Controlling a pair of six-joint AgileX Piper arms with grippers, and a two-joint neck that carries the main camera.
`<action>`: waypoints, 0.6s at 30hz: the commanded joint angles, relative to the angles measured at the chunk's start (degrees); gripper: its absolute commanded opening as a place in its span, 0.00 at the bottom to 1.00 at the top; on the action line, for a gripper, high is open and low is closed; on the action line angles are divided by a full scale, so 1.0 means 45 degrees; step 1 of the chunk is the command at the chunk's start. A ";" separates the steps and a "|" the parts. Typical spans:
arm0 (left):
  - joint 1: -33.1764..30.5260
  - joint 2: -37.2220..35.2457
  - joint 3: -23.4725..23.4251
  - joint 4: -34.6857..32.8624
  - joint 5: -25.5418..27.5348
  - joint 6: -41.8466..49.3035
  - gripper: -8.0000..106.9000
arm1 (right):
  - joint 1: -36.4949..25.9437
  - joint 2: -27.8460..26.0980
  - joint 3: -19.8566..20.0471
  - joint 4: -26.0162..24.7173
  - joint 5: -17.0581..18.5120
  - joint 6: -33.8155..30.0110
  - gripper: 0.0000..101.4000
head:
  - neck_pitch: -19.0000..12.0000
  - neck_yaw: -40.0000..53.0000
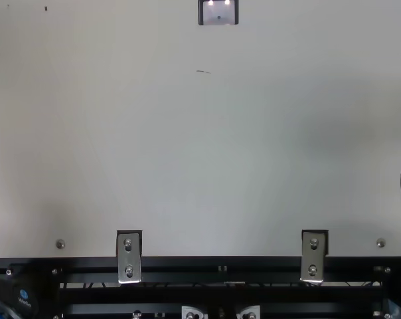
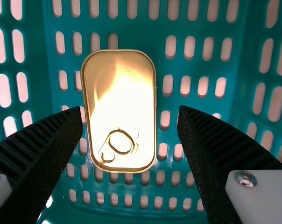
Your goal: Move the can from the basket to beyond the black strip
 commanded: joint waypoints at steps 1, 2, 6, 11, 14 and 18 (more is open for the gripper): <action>0.0012 0.0177 -0.0080 -0.0003 -0.0077 0.0014 0.85 | 0.0000 0.0000 0.0000 0.0000 0.0000 0.0000 1.00 | -0.0377 0.0176; 0.0017 0.0263 -0.0125 -0.0008 -0.0117 0.0018 0.85 | 0.0000 0.0000 0.0000 0.0000 0.0000 0.0000 1.00 | -0.0377 0.0176; 0.0060 0.0570 -0.0326 0.0002 -0.0262 0.0039 0.85 | 0.0000 0.0000 0.0000 0.0000 0.0000 0.0000 1.00 | -0.0377 0.0176; 0.0121 0.0963 -0.0687 -0.0238 -0.0417 0.0303 0.85 | 0.0000 0.0000 0.0000 0.0000 0.0000 0.0000 1.00 | -0.0377 0.0176; 0.0146 0.1206 -0.0949 -0.0475 -0.0428 0.0584 0.49 | 0.0000 0.0000 0.0000 0.0000 0.0000 0.0000 1.00 | -0.0377 0.0176; 0.0188 0.1439 -0.1178 -0.0732 -0.0466 0.0923 0.16 | 0.0000 0.0000 0.0000 0.0000 0.0000 0.0000 1.00 | -0.0377 0.0176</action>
